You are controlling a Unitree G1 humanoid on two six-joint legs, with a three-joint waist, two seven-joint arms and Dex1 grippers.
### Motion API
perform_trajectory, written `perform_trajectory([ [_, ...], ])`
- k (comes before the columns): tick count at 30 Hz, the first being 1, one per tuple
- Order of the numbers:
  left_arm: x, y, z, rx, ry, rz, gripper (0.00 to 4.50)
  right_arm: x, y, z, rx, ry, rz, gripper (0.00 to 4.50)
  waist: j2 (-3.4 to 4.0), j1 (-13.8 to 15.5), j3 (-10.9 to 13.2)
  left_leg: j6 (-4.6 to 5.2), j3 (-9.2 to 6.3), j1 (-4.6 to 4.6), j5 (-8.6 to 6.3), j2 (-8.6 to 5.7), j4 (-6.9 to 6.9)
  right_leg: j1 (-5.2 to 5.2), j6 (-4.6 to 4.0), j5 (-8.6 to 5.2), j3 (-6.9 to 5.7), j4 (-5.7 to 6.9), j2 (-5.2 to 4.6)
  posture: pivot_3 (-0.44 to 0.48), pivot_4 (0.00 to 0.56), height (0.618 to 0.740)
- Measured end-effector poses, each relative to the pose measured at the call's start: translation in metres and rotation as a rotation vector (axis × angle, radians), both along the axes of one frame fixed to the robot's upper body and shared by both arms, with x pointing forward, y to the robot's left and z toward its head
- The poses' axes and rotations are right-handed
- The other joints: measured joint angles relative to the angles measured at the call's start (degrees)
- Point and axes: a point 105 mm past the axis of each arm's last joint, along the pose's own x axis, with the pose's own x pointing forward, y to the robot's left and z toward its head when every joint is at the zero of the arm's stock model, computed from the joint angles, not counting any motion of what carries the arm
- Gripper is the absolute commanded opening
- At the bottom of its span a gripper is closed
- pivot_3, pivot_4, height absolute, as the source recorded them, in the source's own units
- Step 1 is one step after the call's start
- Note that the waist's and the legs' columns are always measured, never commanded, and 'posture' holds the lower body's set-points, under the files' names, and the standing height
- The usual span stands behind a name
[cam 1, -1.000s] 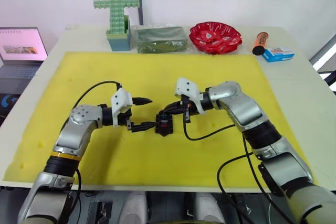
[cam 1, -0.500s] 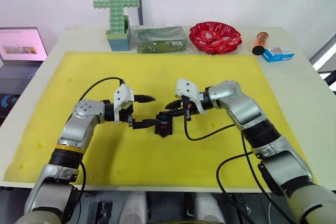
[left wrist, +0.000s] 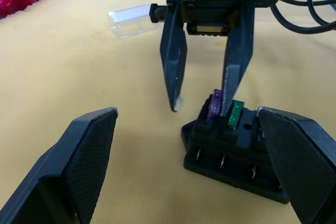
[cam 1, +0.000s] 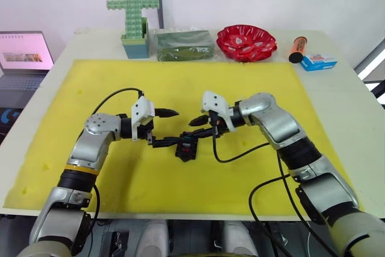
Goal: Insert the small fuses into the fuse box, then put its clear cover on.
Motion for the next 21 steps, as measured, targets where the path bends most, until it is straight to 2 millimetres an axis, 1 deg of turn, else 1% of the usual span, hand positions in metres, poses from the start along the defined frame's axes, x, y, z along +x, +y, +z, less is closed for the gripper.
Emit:
perform_trajectory([
  [10, -0.001, -0.001, 0.000, 0.000, 0.003, -0.006, 4.50, -0.002, -0.001, 0.004, 0.027, 0.036, -0.006, 1.71, 0.00, 0.04, 0.00, 0.00, 0.00, 0.00, 0.00, 0.00, 0.00, 0.00, 0.00, 0.00, 0.00, 0.00, 0.00, 0.000, 0.150, 0.740],
  [13, -0.001, -0.001, -0.001, 0.001, 0.007, -0.010, 4.50, -0.006, 0.000, 0.011, 0.049, 0.042, 0.003, 1.71, 0.00, 0.05, 0.00, 0.00, 0.00, 0.00, 0.00, 0.00, 0.00, 0.00, 0.00, 0.00, 0.00, 0.00, 0.00, 0.000, 0.150, 0.740],
  [15, -0.002, -0.003, -0.001, 0.004, 0.009, -0.018, 4.50, -0.007, -0.002, 0.018, 0.073, 0.037, -0.004, 1.71, 0.00, 0.15, 0.00, 0.00, 0.00, -0.01, 0.00, 0.00, 0.01, 0.00, 0.00, 0.00, 0.00, 0.00, 0.00, 0.000, 0.150, 0.740],
  [18, -0.004, -0.005, 0.001, 0.005, 0.004, -0.028, 4.50, -0.008, -0.007, 0.029, 0.118, 0.008, -0.027, 1.09, 0.00, 0.11, 0.00, 0.00, 0.00, -0.01, 0.00, 0.00, 0.01, 0.00, 0.00, 0.00, 0.00, -0.01, 0.00, 0.000, 0.150, 0.740],
  [19, -0.004, -0.006, 0.002, 0.005, 0.002, -0.030, 4.50, -0.009, -0.008, 0.031, 0.127, -0.002, -0.033, 0.71, 0.00, 0.09, 0.00, 0.00, -0.01, -0.01, 0.00, 0.00, 0.01, 0.00, 0.00, 0.00, 0.00, -0.01, 0.00, 0.000, 0.150, 0.740],
  [20, -0.004, -0.006, 0.002, 0.004, 0.001, -0.032, 4.50, -0.011, -0.010, 0.033, 0.138, -0.009, -0.040, 0.44, 0.00, 0.10, 0.00, 0.00, -0.01, -0.01, 0.00, 0.00, 0.00, 0.00, 0.00, 0.00, 0.00, -0.01, 0.00, 0.000, 0.150, 0.740],
  [21, -0.004, -0.007, 0.002, 0.004, 0.001, -0.032, 4.50, -0.011, -0.011, 0.033, 0.142, -0.015, -0.046, 0.04, 0.00, 0.08, 0.00, 0.00, 0.00, -0.01, 0.00, 0.00, 0.00, 0.00, 0.00, 0.00, 0.00, -0.01, 0.00, 0.000, 0.150, 0.740],
])
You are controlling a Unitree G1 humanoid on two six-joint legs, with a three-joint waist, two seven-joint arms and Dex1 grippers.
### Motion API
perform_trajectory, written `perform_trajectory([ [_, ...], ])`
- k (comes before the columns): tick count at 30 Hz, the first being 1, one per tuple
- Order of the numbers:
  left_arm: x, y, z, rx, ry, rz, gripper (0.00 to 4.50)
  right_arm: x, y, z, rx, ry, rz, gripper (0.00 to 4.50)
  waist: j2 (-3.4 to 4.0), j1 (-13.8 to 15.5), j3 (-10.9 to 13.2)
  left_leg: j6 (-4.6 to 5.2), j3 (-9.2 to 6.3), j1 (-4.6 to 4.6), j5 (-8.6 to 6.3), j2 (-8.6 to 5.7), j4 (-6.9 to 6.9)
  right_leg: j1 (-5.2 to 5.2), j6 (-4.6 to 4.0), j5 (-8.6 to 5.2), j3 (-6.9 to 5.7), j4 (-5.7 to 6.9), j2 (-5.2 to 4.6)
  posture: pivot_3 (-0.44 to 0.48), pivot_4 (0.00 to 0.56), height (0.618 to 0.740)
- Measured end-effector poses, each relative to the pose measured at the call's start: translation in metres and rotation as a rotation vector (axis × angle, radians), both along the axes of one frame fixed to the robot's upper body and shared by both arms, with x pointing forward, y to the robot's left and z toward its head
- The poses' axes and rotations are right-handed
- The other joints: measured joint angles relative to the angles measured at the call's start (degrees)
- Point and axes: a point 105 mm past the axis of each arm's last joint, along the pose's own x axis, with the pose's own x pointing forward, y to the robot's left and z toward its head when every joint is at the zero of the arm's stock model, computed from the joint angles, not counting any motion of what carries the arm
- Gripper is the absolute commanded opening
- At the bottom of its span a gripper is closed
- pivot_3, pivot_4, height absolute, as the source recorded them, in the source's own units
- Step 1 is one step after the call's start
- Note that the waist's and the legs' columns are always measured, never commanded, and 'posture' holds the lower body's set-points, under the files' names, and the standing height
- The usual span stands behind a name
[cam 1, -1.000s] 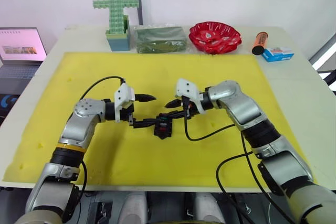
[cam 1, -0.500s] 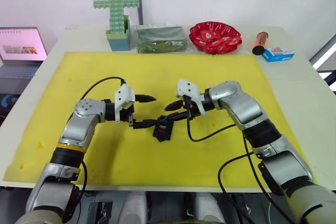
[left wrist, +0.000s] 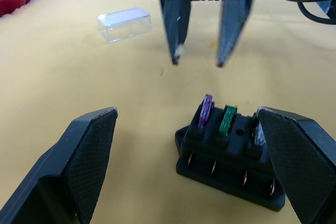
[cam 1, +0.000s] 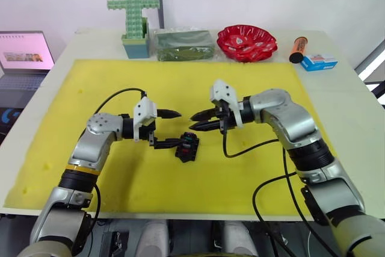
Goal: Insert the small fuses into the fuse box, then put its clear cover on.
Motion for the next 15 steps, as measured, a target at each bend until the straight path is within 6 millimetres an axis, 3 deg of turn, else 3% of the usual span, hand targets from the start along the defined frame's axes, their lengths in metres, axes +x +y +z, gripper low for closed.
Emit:
perform_trajectory([
  [15, -0.002, -0.003, -0.001, 0.002, 0.005, -0.020, 4.50, -0.005, 0.004, -0.022, 0.004, 0.003, -0.076, 0.01, 0.00, 0.03, 0.00, 0.00, 0.00, 0.00, 0.00, 0.00, 0.01, -0.01, 0.00, 0.00, 0.00, -0.01, 0.00, 0.000, 0.150, 0.740],
])
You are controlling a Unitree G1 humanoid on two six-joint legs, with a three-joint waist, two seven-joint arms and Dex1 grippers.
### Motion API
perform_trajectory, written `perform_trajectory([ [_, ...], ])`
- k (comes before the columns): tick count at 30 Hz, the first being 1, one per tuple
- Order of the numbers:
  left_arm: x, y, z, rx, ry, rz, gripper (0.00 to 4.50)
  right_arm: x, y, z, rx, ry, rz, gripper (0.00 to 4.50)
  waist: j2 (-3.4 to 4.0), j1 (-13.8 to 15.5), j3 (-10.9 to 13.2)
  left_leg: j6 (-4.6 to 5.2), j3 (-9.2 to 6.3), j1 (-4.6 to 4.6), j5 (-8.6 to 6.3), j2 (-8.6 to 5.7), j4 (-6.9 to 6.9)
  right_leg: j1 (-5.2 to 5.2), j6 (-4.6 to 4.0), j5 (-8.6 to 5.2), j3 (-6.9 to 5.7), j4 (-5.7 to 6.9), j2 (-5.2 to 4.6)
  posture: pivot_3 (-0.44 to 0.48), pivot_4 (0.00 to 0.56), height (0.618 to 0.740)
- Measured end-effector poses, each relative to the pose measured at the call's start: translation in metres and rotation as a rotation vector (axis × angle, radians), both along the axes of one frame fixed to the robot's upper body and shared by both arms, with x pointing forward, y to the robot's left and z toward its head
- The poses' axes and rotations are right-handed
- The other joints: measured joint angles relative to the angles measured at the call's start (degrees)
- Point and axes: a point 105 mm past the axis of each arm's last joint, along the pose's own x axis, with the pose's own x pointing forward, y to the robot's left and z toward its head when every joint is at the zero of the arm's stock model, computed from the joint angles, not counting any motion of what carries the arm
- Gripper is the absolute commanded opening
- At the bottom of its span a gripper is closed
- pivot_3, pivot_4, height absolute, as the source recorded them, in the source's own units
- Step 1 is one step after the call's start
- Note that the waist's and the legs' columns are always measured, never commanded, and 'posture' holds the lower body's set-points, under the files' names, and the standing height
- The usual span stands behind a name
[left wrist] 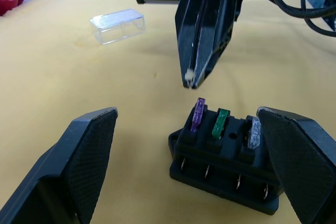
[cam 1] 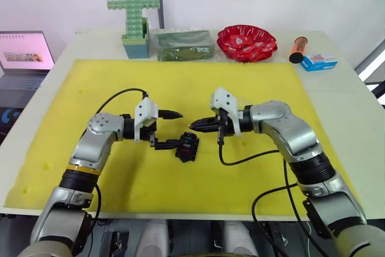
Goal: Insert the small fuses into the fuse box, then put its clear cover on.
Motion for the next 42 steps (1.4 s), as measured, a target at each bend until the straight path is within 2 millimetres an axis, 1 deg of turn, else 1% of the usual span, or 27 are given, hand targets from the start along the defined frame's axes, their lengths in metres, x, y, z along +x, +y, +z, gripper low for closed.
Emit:
perform_trajectory([
  [13, 0.001, -0.001, 0.003, 0.001, -0.010, -0.005, 4.50, 0.006, -0.002, -0.013, -0.011, 0.010, -0.032, 0.01, 0.00, -0.01, 0.00, 0.00, 0.00, 0.00, 0.00, 0.00, 0.00, 0.00, 0.00, 0.00, 0.00, -0.01, 0.00, 0.000, 0.150, 0.740],
  [27, 0.001, -0.001, 0.003, 0.002, -0.009, -0.003, 4.50, 0.003, -0.002, -0.021, -0.004, 0.011, -0.032, 0.01, -0.01, -0.01, -0.01, 0.00, 0.00, 0.07, 0.00, 0.00, 0.00, 0.06, 0.00, 0.00, 0.00, -0.01, 0.00, 0.000, 0.150, 0.740],
  [36, 0.001, -0.001, 0.003, 0.003, -0.010, -0.004, 4.50, 0.008, -0.005, -0.027, -0.019, -0.004, -0.051, 0.01, -0.01, -0.01, -0.01, 0.00, -0.01, 0.24, 0.00, 0.00, -0.02, 0.22, 0.00, -0.02, 0.01, -0.02, 0.00, 0.000, 0.150, 0.740],
  [42, 0.001, 0.001, 0.003, 0.010, -0.012, 0.000, 4.50, 0.005, -0.005, -0.030, -0.021, 0.004, -0.046, 0.01, -0.01, -0.02, -0.02, 0.01, -0.01, 0.50, -0.01, 0.00, -0.08, 0.48, 0.02, -0.05, 0.00, -0.09, 0.00, 0.000, 0.150, 0.740],
])
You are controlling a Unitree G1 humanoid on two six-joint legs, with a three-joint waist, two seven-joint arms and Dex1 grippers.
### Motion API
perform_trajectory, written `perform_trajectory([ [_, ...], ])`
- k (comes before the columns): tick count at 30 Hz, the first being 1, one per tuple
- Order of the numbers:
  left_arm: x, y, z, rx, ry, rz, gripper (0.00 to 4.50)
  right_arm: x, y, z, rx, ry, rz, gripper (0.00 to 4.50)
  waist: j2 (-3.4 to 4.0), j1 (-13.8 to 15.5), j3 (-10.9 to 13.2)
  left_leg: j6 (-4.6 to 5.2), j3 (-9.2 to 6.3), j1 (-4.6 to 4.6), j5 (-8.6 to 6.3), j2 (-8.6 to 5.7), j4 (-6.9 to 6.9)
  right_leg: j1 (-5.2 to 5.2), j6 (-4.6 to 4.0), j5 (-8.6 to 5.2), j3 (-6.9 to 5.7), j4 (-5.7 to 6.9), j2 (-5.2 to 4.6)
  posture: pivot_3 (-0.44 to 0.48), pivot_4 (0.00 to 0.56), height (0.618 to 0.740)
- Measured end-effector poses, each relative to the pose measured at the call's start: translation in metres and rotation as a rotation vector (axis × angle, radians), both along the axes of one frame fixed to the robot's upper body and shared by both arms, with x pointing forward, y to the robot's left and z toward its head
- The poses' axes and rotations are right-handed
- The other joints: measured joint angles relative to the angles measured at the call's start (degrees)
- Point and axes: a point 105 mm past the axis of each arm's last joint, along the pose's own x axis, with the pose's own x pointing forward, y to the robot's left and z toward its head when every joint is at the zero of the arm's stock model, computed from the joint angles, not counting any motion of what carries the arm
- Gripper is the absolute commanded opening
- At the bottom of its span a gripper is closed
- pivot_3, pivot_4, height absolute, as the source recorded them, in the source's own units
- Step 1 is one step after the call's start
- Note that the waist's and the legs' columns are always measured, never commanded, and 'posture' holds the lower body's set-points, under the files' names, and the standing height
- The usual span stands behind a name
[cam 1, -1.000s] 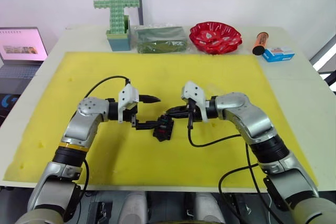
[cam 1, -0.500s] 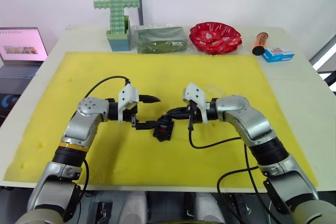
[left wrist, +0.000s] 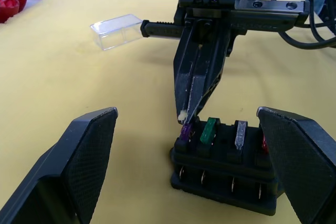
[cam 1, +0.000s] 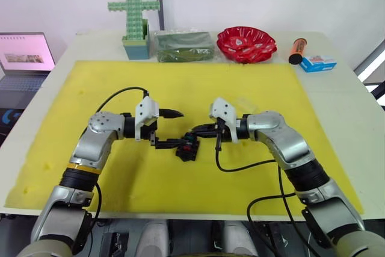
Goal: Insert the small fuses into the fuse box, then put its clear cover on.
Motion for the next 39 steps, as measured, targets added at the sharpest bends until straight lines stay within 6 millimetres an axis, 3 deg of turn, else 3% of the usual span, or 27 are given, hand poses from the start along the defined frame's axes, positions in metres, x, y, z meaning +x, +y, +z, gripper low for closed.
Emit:
perform_trajectory([
  [39, -0.0068, 0.0019, -0.0056, 0.026, 0.037, 0.002, 4.50, 0.0042, 0.0040, -0.0085, -0.019, 0.076, -0.040, 0.01, 0.01, -0.09, -0.02, 0.01, 0.00, 0.22, -0.02, 0.01, -0.06, 0.16, -0.01, -0.09, 0.01, 0.00, -0.02, 0.000, 0.150, 0.740],
])
